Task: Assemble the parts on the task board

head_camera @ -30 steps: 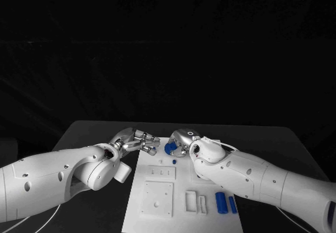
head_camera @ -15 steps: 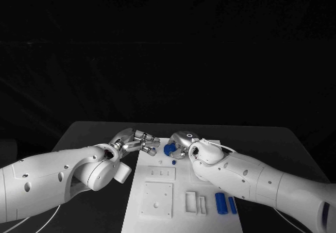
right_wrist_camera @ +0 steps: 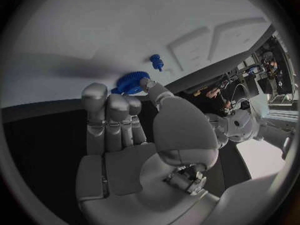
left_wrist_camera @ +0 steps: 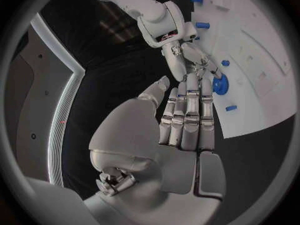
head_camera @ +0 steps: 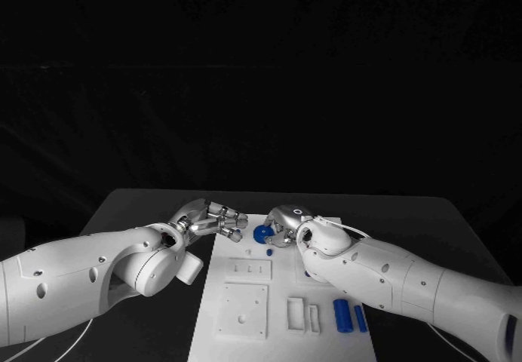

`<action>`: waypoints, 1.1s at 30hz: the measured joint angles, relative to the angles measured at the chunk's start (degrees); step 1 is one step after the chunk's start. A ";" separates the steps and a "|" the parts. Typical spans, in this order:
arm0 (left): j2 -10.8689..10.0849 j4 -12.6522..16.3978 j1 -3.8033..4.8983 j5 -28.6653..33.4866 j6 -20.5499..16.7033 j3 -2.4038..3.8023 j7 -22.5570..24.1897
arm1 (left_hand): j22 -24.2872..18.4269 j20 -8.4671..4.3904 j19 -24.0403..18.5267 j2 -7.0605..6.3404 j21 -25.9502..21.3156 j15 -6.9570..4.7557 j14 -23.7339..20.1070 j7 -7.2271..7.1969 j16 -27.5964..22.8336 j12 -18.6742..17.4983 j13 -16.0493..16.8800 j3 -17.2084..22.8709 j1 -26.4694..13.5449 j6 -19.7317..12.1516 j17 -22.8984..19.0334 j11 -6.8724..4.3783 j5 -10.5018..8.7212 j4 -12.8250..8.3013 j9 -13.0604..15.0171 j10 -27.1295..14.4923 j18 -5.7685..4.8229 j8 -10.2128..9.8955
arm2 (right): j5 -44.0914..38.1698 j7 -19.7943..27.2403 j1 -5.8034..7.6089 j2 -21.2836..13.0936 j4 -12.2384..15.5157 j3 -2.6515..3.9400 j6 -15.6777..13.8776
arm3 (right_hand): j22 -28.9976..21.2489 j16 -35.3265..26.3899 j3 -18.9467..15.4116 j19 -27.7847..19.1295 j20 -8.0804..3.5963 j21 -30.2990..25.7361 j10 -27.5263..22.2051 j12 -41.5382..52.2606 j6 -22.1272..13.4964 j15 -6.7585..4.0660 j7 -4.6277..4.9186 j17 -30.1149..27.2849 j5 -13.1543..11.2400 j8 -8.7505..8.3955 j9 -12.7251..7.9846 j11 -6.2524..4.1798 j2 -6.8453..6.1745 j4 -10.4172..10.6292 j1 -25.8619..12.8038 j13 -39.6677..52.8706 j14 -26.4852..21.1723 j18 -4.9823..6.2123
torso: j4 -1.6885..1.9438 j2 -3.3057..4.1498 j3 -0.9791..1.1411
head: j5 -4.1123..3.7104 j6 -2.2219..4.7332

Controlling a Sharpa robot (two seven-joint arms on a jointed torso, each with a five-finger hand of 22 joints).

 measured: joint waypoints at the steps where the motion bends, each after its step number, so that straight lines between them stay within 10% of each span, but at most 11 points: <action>1: 0.00 -0.01 0.00 0.00 0.00 0.00 0.00 | 0.00 0.00 0.00 0.00 0.00 0.00 0.00 0.00 0.00 0.00 0.00 0.00 0.00 0.00 0.00 0.00 0.00 0.00 0.00 0.00 0.00 0.00 | 0.12 0.01 -0.02 -0.09 0.05 0.00 0.02 | 0.00 0.00 -0.33 0.00 0.00 0.00 0.00 0.00 0.15 0.00 -0.13 0.00 -0.05 0.00 0.00 0.00 -0.02 0.33 -0.02 -0.01 0.00 0.00 | 0.00 0.00 0.01 | -0.02 0.00; 17: -0.32 -0.03 0.01 0.00 -0.01 0.00 -0.01 | -0.25 0.00 0.00 0.00 0.00 0.00 0.00 0.00 0.00 0.00 0.00 0.00 0.00 -0.41 0.00 0.00 0.00 0.00 0.00 0.00 0.00 0.00 | 3.55 0.87 -0.31 -4.44 3.36 0.17 -2.00 | 0.00 0.00 -3.69 0.00 0.00 -0.29 0.21 0.00 0.22 0.00 -0.01 0.00 -0.50 0.00 -0.01 0.20 -0.25 5.16 0.21 -0.18 0.00 0.00 | -0.18 -0.01 0.05 | -0.40 0.30; 27: -0.74 -0.46 0.02 0.00 -0.04 0.00 -0.01 | -0.30 0.00 0.00 0.00 0.00 0.00 0.00 0.00 0.00 0.00 0.00 0.00 0.00 -0.41 -0.05 0.21 0.00 0.00 0.00 -0.21 0.00 0.00 | 9.55 4.59 -0.18 -12.18 10.37 4.05 -7.16 | 0.00 0.00 -6.04 0.00 0.00 -0.46 0.22 0.12 1.30 0.00 -0.23 0.01 1.06 0.00 -0.01 0.21 -0.07 4.87 1.44 -0.11 0.00 0.00 | -0.80 -0.24 0.31 | -0.95 0.80; 33: -0.88 -0.79 0.02 -0.01 -0.04 -0.01 0.03 | -0.30 0.00 0.00 0.00 0.00 0.00 0.00 0.00 0.00 0.00 0.00 0.12 0.00 -0.41 -0.05 0.20 0.00 -0.12 0.00 -0.21 0.00 0.00 | 12.96 8.24 -0.11 -18.64 12.88 5.96 -6.15 | 0.00 0.00 -5.67 0.00 0.00 0.14 0.43 0.50 3.44 0.00 -0.27 0.49 2.40 0.00 0.02 0.41 0.66 0.36 2.76 0.40 0.00 0.00 | -1.58 -0.44 0.66 | -1.22 0.98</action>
